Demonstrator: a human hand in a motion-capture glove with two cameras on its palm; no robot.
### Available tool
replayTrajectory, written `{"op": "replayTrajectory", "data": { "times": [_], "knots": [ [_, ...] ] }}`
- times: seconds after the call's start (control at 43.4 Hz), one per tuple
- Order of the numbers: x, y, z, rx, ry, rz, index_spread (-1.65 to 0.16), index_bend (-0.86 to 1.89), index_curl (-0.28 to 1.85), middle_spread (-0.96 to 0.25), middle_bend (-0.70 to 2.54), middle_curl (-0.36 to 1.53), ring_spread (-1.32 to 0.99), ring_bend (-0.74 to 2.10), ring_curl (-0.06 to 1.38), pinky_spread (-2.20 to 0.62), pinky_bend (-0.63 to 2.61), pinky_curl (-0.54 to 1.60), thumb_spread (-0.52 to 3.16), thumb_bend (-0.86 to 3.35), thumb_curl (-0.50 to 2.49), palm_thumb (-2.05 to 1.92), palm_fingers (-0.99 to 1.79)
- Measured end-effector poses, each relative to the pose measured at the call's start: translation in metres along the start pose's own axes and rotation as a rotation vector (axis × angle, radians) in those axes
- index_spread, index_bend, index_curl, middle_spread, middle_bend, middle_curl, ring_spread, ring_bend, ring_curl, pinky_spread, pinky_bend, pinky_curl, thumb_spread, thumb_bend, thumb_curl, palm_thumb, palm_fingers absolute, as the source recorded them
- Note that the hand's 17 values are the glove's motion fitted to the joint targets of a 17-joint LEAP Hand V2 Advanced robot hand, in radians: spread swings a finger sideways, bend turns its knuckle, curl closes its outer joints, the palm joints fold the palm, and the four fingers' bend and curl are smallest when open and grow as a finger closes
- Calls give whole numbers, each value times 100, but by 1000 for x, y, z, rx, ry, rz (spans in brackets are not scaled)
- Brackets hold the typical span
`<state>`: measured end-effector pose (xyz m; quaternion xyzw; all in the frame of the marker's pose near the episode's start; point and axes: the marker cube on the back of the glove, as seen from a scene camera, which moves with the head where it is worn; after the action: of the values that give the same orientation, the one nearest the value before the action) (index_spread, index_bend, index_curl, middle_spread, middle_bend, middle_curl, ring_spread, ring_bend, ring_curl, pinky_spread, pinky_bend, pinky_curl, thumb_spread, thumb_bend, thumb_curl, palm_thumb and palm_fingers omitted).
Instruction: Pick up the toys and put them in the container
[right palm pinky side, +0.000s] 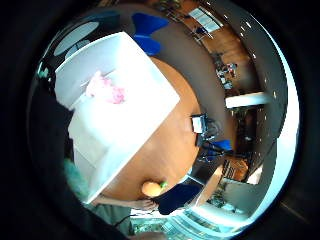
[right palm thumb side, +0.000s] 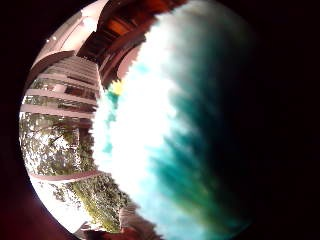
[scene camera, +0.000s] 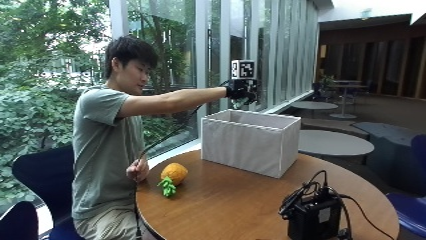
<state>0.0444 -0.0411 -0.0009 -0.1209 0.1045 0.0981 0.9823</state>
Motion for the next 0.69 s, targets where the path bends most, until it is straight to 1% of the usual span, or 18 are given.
{"op": "replayTrajectory", "data": {
  "times": [0.046,0.069,0.138,0.184,0.208,0.254,0.277,0.3,0.346,0.392,0.461,0.553,0.599,0.646,0.692],
  "knots": [
    [-8,-4,6,-21,5,32,-30,103,105,-30,125,105,-44,147,82,-41,110,61,42,29,130,55,86],
    [-12,-4,8,-39,6,9,-30,102,105,-30,125,105,-44,146,81,-41,110,60,42,29,130,55,85],
    [-20,2,15,-116,4,-125,-30,97,107,-30,121,105,-43,145,81,-41,113,61,42,28,131,55,76],
    [-26,3,18,-173,20,-149,-30,86,106,-31,116,104,-43,143,81,-41,117,62,44,25,130,52,61],
    [-29,3,20,-201,35,-145,-30,65,103,-32,110,103,-43,143,81,-41,123,63,46,23,129,51,34],
    [-33,4,22,-250,62,-145,-27,39,98,-32,101,102,-43,145,83,-41,136,67,51,20,127,46,7],
    [-33,5,22,-267,68,-152,-25,23,93,-31,94,99,-42,146,83,-40,140,67,59,16,126,38,-7],
    [-32,7,22,-278,69,-160,-24,14,89,-28,85,95,-41,139,80,-36,137,65,66,13,125,31,-27],
    [-26,12,20,-286,65,-170,-23,9,79,-25,70,89,-39,125,74,-31,135,61,75,13,122,28,-38],
    [-16,16,17,-287,57,-136,-22,6,71,-22,60,85,-37,115,70,-27,133,59,83,14,120,27,-36],
    [1,24,10,-276,29,-31,-21,5,62,-20,51,80,-35,105,66,-22,129,55,95,17,116,26,-31],
    [26,49,-3,-249,53,-115,-19,6,56,-16,45,76,-32,95,61,-17,124,52,108,15,109,20,-25],
    [48,63,-10,-238,77,-98,-18,6,53,-15,42,74,-31,92,60,-15,121,50,114,13,105,15,-24],
    [69,75,-16,-223,70,-7,-18,7,50,-14,40,72,-30,88,58,-14,119,49,118,13,101,14,-22],
    [85,86,-21,-206,24,134,-18,9,49,-13,40,72,-29,85,57,-13,116,47,124,14,98,14,-18]
  ]
}}
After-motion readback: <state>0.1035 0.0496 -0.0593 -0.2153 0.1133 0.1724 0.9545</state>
